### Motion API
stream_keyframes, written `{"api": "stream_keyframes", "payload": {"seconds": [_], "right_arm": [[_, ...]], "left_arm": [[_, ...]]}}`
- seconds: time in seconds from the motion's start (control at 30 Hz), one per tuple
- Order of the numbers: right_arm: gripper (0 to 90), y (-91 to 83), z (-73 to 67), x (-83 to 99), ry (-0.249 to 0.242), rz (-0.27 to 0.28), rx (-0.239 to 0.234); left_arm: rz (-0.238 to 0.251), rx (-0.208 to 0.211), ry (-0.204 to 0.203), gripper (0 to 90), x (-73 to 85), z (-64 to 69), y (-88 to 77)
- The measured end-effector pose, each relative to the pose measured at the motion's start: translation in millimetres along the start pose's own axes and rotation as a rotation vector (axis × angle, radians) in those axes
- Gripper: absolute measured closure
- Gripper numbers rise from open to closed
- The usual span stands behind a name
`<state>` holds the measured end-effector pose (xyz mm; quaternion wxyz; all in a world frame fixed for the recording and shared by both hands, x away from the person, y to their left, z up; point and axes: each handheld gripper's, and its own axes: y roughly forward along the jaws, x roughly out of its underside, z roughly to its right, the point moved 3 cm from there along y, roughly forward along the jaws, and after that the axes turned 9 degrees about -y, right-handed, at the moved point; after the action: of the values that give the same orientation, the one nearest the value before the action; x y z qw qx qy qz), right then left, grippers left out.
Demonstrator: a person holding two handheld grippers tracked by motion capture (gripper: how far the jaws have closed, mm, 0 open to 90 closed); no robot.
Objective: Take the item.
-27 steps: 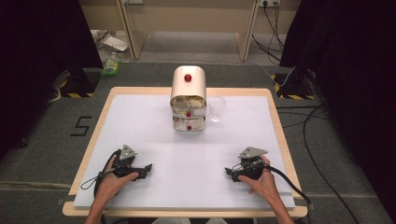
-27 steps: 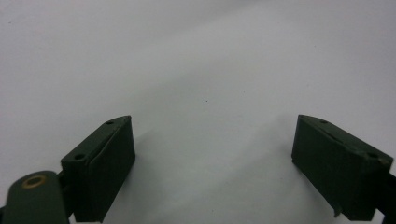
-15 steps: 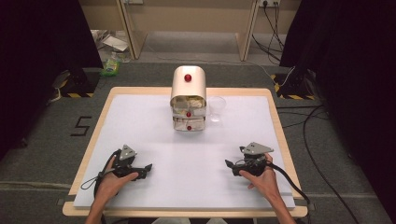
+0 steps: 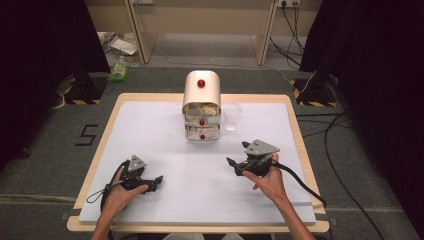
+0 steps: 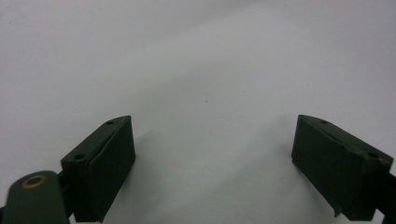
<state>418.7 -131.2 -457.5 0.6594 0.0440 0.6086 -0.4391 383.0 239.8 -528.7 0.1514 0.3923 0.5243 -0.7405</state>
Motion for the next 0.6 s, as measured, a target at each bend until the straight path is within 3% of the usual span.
{"api": "stream_keyframes", "payload": {"seconds": [0.2,0.5,0.6], "right_arm": [[21.7,11.5,-2.5,-23.3,-0.029,0.057,-0.02],[22.5,23.4,5.3,-51.4,-0.029,0.145,-0.037],[22.7,28.7,7.4,-66.9,-0.051,0.174,-0.038]], "left_arm": [[-0.002,0.0,0.002,12.2,0.0,-0.3,-0.1],[-0.001,0.003,-0.001,12.3,-0.1,-0.4,0.0],[0.0,0.003,0.0,12.2,-0.1,-0.4,0.1]]}}
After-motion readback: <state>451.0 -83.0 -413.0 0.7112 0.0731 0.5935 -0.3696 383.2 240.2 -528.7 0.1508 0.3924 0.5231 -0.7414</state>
